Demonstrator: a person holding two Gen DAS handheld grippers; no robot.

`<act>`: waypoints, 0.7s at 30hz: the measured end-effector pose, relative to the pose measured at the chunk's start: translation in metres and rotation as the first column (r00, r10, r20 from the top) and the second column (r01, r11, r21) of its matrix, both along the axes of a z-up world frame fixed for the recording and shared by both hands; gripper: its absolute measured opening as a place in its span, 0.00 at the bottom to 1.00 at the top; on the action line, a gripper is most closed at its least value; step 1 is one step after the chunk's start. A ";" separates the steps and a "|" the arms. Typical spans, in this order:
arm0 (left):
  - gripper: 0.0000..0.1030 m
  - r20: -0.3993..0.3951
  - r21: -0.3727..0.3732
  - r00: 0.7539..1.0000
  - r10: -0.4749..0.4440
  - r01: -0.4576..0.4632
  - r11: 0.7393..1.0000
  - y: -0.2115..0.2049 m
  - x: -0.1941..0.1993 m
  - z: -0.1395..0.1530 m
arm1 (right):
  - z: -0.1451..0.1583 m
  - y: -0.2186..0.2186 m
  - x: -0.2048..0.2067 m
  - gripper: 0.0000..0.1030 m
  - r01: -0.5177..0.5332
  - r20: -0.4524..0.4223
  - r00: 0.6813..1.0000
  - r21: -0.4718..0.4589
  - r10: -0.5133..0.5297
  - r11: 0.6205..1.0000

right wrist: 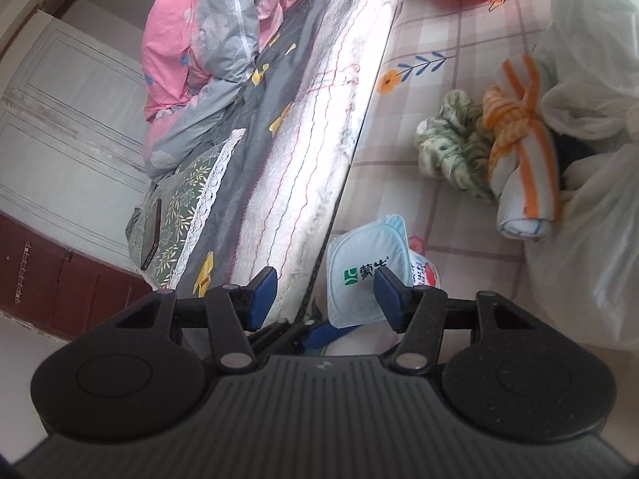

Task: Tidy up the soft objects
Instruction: 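Grasp the white yogurt cup with the right gripper, then carry the yogurt cup into the cardboard box with the right gripper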

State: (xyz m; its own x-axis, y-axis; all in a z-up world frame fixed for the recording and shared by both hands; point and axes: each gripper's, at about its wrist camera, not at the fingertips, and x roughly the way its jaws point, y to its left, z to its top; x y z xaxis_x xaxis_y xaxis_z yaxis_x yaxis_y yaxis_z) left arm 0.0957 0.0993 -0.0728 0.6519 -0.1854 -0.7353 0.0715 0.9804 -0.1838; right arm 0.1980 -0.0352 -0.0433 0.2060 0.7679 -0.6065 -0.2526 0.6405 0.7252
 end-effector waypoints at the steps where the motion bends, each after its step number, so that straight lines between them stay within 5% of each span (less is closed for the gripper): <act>1: 0.64 0.010 0.019 1.000 0.001 -0.001 1.000 0.000 -0.003 0.001 | 0.000 -0.001 0.000 0.52 0.004 -0.003 1.000 0.010 -0.004 1.000; 9: 0.65 0.069 0.022 0.998 -0.011 0.009 1.000 0.001 0.002 0.003 | 0.003 -0.026 0.014 0.50 0.119 0.041 0.992 0.016 -0.119 0.993; 17: 0.60 0.097 -0.001 0.995 -0.022 0.023 1.000 -0.002 0.015 0.001 | -0.042 -0.023 0.027 0.27 0.139 -0.109 0.985 0.026 -0.135 0.990; 21: 0.56 0.107 0.008 0.994 -0.005 0.004 1.000 -0.003 0.016 0.002 | -0.045 -0.022 0.024 0.22 0.137 -0.102 0.986 0.030 -0.134 0.990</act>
